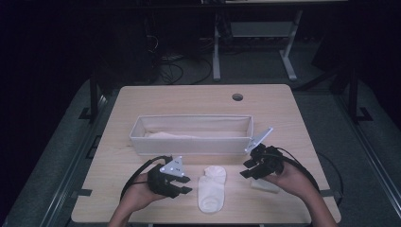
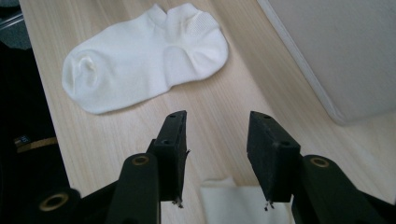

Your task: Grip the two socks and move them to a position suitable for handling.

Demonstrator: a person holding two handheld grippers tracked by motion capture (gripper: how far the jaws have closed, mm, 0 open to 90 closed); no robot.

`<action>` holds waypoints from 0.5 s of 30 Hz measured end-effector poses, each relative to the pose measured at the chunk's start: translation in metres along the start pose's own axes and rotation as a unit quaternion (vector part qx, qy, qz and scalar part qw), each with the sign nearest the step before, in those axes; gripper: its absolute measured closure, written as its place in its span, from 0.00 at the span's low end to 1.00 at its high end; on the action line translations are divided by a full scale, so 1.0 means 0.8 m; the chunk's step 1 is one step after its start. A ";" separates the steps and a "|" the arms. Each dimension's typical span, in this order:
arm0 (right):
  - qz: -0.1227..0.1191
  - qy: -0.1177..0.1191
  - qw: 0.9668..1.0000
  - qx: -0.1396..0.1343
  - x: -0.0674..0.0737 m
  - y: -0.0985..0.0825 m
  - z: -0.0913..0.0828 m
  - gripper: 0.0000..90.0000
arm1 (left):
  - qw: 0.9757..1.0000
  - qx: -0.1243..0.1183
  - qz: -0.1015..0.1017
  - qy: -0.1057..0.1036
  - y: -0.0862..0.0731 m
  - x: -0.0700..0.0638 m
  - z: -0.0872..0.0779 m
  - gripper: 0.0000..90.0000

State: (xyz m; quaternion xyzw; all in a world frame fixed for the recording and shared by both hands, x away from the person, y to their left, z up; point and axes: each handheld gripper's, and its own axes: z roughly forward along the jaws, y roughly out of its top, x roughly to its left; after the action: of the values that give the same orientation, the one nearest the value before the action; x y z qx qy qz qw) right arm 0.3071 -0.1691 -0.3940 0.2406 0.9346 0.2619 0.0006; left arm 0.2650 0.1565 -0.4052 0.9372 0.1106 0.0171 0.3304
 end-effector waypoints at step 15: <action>0.008 -0.011 1.000 0.007 -0.007 -0.023 -0.022 0.59 | 1.000 -0.001 -0.002 0.008 -0.003 0.004 -0.007 0.67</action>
State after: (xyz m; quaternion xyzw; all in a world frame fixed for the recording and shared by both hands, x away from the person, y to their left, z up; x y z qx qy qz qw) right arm 0.3014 -0.1943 -0.3884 0.2512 0.9343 0.2530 0.0071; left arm 0.2673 0.1625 -0.4028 0.9365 0.1155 0.0239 0.3301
